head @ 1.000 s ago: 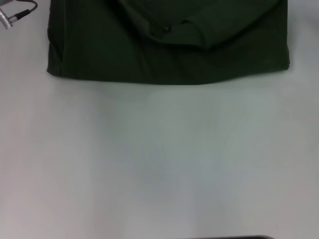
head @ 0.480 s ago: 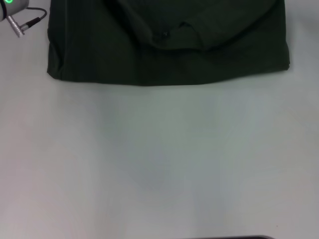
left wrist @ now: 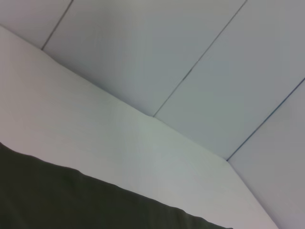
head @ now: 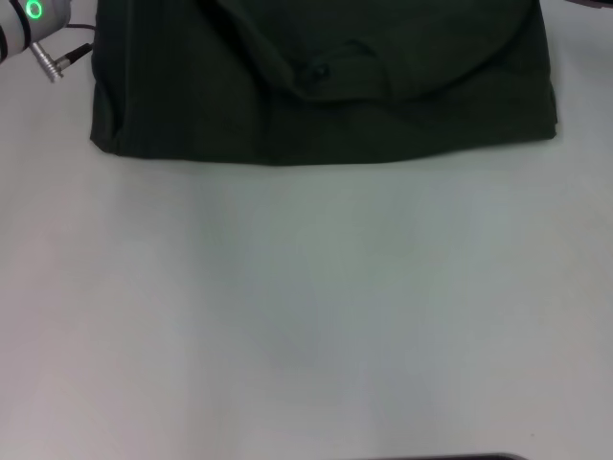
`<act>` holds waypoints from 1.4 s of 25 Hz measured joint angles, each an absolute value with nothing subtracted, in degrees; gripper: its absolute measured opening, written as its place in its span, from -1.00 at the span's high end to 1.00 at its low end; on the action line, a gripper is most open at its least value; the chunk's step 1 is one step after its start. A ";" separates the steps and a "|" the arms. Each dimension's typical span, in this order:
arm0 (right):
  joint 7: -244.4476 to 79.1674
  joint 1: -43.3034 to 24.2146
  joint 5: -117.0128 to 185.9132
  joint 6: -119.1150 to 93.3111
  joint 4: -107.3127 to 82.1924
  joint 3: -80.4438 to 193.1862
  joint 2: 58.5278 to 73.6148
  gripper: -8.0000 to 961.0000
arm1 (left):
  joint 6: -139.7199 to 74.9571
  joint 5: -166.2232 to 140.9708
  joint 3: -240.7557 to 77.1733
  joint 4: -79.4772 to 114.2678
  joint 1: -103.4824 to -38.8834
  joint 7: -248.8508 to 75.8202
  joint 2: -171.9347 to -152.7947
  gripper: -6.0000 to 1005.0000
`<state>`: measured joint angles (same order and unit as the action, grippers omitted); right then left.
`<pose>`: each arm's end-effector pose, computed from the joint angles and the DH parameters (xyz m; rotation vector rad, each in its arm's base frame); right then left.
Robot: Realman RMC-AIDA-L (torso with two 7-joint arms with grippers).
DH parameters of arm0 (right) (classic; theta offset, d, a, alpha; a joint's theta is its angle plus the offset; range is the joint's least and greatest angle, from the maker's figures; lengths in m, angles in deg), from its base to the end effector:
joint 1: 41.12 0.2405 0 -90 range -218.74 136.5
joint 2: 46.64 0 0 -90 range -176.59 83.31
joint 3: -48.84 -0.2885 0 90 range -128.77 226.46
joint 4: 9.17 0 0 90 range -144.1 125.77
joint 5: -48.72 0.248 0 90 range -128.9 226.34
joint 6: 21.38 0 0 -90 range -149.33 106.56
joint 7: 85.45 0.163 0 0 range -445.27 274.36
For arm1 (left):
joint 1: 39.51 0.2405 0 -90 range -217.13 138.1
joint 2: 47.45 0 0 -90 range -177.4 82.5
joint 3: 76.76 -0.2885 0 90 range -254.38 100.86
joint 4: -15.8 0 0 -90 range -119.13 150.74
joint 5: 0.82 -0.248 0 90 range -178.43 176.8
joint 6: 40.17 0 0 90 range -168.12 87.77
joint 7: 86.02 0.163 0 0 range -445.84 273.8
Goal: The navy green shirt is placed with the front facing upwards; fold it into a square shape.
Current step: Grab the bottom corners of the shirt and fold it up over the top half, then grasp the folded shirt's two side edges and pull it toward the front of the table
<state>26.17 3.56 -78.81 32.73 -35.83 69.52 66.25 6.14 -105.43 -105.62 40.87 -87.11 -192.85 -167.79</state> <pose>0.3355 0.5104 0.0317 -1.9525 1.3253 0.6067 -0.2655 0.5290 -0.0290 -1.8745 -1.3535 -0.9151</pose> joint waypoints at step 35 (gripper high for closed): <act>25.10 1.00 -77.22 33.31 -37.86 69.85 67.05 -0.37 | 6.95 -98.06 -105.92 43.02 -83.67 -181.41 -171.24 -0.29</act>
<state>25.10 1.00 -77.22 33.31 -37.86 69.85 67.05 6.95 -98.06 -105.92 43.02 -83.67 -181.41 -171.24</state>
